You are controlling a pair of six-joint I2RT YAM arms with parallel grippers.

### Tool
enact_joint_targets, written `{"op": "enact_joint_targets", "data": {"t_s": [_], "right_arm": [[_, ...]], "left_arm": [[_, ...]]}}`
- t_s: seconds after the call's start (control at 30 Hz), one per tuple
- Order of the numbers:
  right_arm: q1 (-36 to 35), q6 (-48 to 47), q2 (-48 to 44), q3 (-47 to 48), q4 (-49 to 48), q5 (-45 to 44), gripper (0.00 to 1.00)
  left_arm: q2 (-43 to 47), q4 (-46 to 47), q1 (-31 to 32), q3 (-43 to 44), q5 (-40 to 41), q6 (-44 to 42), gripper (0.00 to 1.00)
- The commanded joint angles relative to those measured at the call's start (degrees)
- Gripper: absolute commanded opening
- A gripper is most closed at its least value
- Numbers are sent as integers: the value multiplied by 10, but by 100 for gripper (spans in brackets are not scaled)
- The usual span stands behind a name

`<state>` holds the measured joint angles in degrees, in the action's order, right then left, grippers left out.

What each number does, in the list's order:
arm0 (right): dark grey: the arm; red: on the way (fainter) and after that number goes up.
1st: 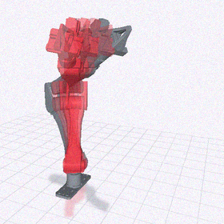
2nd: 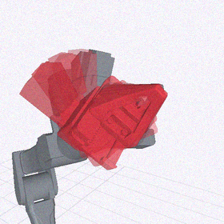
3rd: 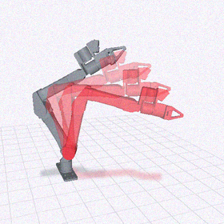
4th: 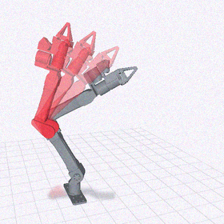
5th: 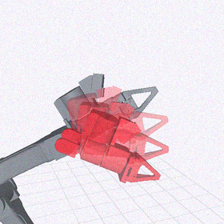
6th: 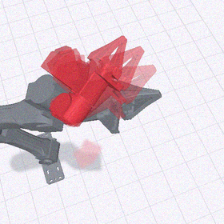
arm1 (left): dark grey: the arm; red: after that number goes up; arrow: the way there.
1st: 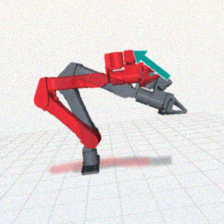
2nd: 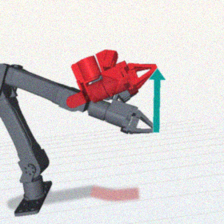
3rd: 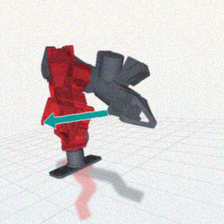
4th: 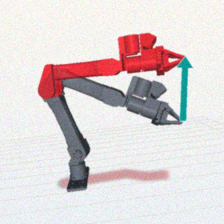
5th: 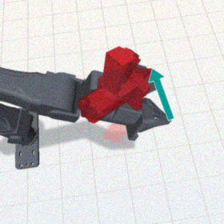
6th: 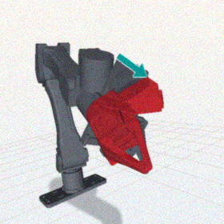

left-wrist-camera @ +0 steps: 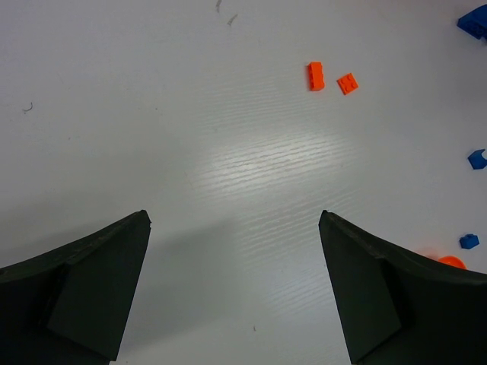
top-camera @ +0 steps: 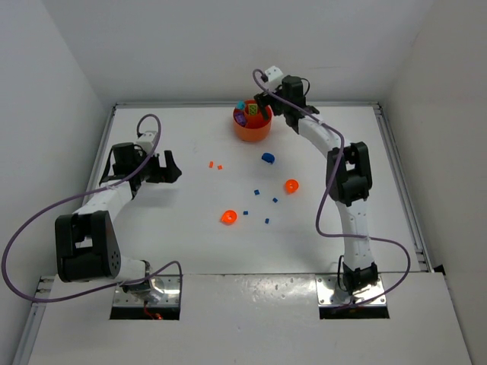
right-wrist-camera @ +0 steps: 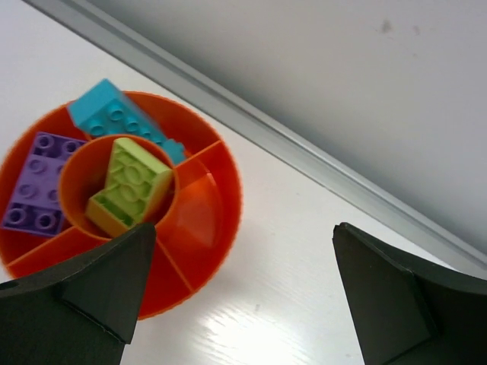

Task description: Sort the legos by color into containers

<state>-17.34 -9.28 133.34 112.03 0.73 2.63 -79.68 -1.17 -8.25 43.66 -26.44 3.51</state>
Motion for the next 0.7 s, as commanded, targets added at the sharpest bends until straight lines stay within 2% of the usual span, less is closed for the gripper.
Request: {"op": "enact_joint_targets", "data": {"t_s": [0.0,0.37,0.67], "right_arm": [[4,-38,-7,1,-57,-41,100],[4,-63,59,87,-5,-60,100],[4,-79,69,99,41,-40,100]], "left_arm": [[1,18,-7,14,-10,3,100],[1,13,-12,14,-10,-3,100],[1,13,-12,14,-10,-3,100]]}}
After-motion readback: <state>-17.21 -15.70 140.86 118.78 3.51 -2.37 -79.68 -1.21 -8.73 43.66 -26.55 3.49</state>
